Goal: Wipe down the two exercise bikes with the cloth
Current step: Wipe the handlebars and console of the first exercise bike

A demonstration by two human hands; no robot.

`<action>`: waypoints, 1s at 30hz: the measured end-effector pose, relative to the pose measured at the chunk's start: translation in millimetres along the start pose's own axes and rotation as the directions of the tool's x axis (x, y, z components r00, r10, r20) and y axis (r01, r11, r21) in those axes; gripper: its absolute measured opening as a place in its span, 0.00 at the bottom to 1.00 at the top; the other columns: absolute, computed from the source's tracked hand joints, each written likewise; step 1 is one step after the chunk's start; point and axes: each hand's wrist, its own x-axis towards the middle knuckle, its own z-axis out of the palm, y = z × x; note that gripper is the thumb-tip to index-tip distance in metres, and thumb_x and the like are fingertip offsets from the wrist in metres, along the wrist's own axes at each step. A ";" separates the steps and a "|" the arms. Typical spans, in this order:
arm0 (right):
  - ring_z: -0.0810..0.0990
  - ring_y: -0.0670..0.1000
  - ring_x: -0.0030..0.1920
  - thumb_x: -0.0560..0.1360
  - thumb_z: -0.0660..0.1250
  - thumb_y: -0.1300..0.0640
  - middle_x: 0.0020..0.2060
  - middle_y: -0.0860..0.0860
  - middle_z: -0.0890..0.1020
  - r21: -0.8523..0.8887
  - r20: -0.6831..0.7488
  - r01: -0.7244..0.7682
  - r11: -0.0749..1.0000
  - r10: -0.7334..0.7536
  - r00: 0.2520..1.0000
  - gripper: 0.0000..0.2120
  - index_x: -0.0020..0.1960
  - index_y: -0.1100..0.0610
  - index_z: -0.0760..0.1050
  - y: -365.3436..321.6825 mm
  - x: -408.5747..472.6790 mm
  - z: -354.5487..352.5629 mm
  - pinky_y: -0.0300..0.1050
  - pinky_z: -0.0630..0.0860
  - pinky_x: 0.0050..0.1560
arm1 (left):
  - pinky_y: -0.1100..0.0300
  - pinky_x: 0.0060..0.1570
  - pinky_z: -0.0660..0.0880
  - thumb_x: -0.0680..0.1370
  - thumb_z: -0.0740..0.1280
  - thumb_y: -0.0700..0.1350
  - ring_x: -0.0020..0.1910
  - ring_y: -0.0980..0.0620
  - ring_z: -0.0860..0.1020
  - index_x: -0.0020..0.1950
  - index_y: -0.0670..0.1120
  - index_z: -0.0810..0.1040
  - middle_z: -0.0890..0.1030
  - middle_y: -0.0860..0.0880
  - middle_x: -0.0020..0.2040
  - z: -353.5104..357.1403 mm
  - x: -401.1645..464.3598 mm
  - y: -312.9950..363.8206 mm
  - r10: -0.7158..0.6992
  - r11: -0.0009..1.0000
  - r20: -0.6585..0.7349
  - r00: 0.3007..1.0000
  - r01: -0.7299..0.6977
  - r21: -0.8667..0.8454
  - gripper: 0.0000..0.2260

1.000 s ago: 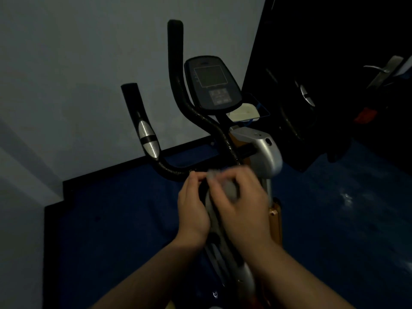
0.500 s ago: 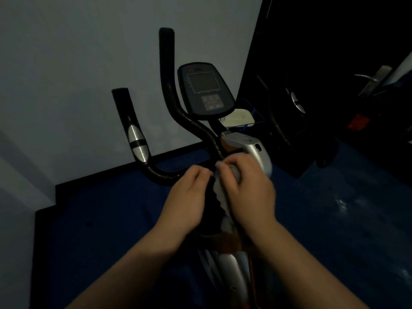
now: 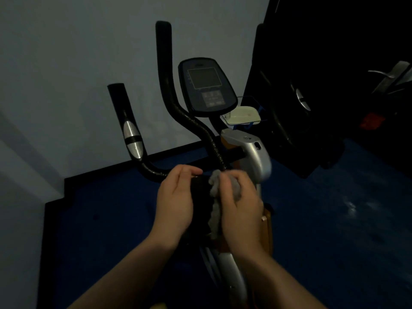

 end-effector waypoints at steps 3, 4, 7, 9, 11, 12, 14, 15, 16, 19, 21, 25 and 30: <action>0.78 0.36 0.40 0.75 0.53 0.37 0.39 0.39 0.79 0.015 0.001 -0.038 0.999 0.038 0.999 0.12 0.43 0.41 0.71 18.7 -25.8 -12.5 0.25 0.70 0.32 | 0.68 0.41 0.74 0.81 0.56 0.45 0.41 0.61 0.80 0.44 0.48 0.81 0.83 0.52 0.42 1.9 -3.8 2.0 -0.044 0.996 -0.094 0.995 0.037 -0.078 0.14; 0.77 0.37 0.40 0.75 0.52 0.37 0.39 0.39 0.79 -0.005 0.015 -0.025 1.000 0.025 1.000 0.13 0.42 0.41 0.71 22.8 -25.0 -17.2 0.27 0.70 0.33 | 0.64 0.43 0.75 0.81 0.56 0.45 0.43 0.58 0.81 0.44 0.47 0.81 0.83 0.52 0.42 2.7 -5.8 2.5 -0.053 0.993 -0.127 0.990 0.040 -0.109 0.14; 0.78 0.43 0.38 0.79 0.55 0.41 0.36 0.44 0.78 0.042 0.009 0.018 0.999 -0.019 1.000 0.12 0.43 0.45 0.72 19.9 1.9 -14.8 0.40 0.75 0.36 | 0.65 0.42 0.76 0.81 0.57 0.44 0.42 0.58 0.81 0.43 0.46 0.80 0.84 0.54 0.42 3.6 -7.9 5.2 -0.058 0.987 -0.198 0.979 0.026 -0.159 0.13; 0.79 0.42 0.42 0.78 0.56 0.42 0.42 0.45 0.79 0.093 -0.009 0.034 0.995 -0.033 0.999 0.09 0.47 0.45 0.72 10.6 15.9 -2.8 0.40 0.77 0.37 | 0.72 0.36 0.74 0.81 0.56 0.43 0.39 0.62 0.80 0.44 0.44 0.79 0.83 0.57 0.39 4.5 -9.8 3.5 -0.044 0.990 -0.237 0.971 0.009 -0.144 0.13; 0.78 0.41 0.44 0.77 0.56 0.41 0.45 0.45 0.78 0.113 0.040 0.038 0.993 -0.043 0.998 0.08 0.48 0.42 0.70 5.9 12.6 5.9 0.38 0.77 0.40 | 0.75 0.33 0.72 0.81 0.56 0.43 0.37 0.65 0.79 0.44 0.43 0.79 0.82 0.59 0.38 4.3 -11.3 1.2 -0.025 0.994 -0.257 0.966 -0.004 -0.114 0.13; 0.78 0.41 0.44 0.77 0.55 0.39 0.45 0.45 0.78 0.105 0.073 0.040 0.994 -0.047 0.996 0.09 0.47 0.42 0.70 7.7 8.2 4.7 0.38 0.77 0.40 | 0.76 0.33 0.71 0.81 0.56 0.43 0.37 0.65 0.78 0.43 0.44 0.79 0.82 0.59 0.38 4.8 -11.0 0.7 -0.004 0.996 -0.264 0.964 -0.020 -0.088 0.13; 0.77 0.42 0.43 0.77 0.53 0.37 0.42 0.44 0.77 0.072 0.149 0.038 0.997 -0.049 0.988 0.12 0.46 0.42 0.69 17.7 -1.9 -7.1 0.36 0.75 0.39 | 0.75 0.36 0.72 0.81 0.57 0.44 0.40 0.63 0.78 0.42 0.47 0.79 0.81 0.57 0.40 2.8 -12.7 -1.6 0.054 0.998 -0.265 0.963 -0.061 -0.016 0.14; 0.77 0.42 0.41 0.77 0.52 0.36 0.40 0.45 0.76 0.051 0.184 0.066 0.997 -0.074 0.980 0.13 0.45 0.42 0.69 22.9 -1.5 -16.0 0.35 0.74 0.37 | 0.74 0.38 0.72 0.82 0.57 0.45 0.41 0.61 0.78 0.42 0.49 0.79 0.81 0.56 0.41 2.0 -12.9 -2.6 0.101 0.995 -0.252 0.962 -0.095 0.036 0.14; 0.77 0.43 0.40 0.77 0.52 0.37 0.39 0.45 0.76 0.024 0.207 0.117 0.993 -0.119 0.971 0.13 0.44 0.43 0.69 27.9 2.2 -23.8 0.34 0.73 0.37 | 0.72 0.39 0.72 0.82 0.57 0.46 0.42 0.60 0.78 0.42 0.52 0.78 0.80 0.56 0.41 0.7 -13.5 -3.3 0.149 0.987 -0.222 0.964 -0.130 0.099 0.13; 0.74 0.39 0.46 0.77 0.58 0.43 0.44 0.42 0.73 -0.016 0.143 0.280 0.960 -0.275 0.951 0.07 0.47 0.46 0.70 24.7 36.4 -27.6 0.28 0.70 0.43 | 0.65 0.41 0.71 0.80 0.58 0.51 0.45 0.62 0.75 0.46 0.57 0.77 0.78 0.60 0.42 -3.6 -11.0 -0.2 0.264 0.899 -0.078 0.961 -0.217 0.380 0.09; 0.71 0.35 0.49 0.77 0.64 0.49 0.49 0.46 0.70 -0.037 0.134 0.334 0.942 -0.327 0.935 0.07 0.49 0.51 0.71 17.5 67.9 -14.1 0.25 0.66 0.47 | 0.61 0.47 0.70 0.78 0.58 0.52 0.48 0.63 0.72 0.49 0.56 0.78 0.76 0.62 0.44 -4.3 -7.6 2.2 0.299 0.796 -0.007 0.954 -0.246 0.553 0.09; 0.69 0.34 0.44 0.74 0.69 0.56 0.47 0.53 0.71 -0.057 0.124 0.393 0.918 -0.384 0.915 0.07 0.42 0.57 0.72 29.1 83.1 9.9 0.24 0.65 0.44 | 0.56 0.58 0.69 0.78 0.62 0.47 0.53 0.63 0.69 0.53 0.55 0.78 0.76 0.61 0.51 -4.9 -8.5 7.7 0.311 0.733 -0.002 0.950 -0.239 0.637 0.08; 0.72 0.39 0.43 0.74 0.64 0.48 0.46 0.46 0.68 -0.086 0.157 0.502 0.860 -0.486 0.860 0.08 0.42 0.52 0.71 49.5 64.6 4.1 0.30 0.71 0.39 | 0.59 0.64 0.63 0.78 0.62 0.44 0.58 0.64 0.68 0.54 0.55 0.78 0.74 0.61 0.56 -5.5 -6.6 4.8 0.301 0.774 0.005 0.954 -0.247 0.583 0.09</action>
